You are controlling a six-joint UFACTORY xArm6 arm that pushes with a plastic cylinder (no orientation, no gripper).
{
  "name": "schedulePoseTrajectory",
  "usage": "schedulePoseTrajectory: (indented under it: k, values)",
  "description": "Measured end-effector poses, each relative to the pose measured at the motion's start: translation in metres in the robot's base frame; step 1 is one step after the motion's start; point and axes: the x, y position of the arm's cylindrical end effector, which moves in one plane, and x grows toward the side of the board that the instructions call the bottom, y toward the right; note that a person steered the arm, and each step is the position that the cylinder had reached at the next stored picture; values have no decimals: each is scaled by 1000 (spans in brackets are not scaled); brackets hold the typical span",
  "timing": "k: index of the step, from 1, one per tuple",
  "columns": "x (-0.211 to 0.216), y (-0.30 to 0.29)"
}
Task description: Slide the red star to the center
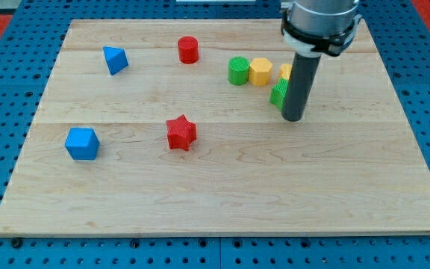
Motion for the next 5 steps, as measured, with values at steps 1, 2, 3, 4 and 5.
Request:
schedulePoseTrajectory:
  k: [1,2,3,4,5]
  values:
    - [21,-30]
    - [54,-60]
    - [77,-82]
    - [66,-117]
    - [58,-161]
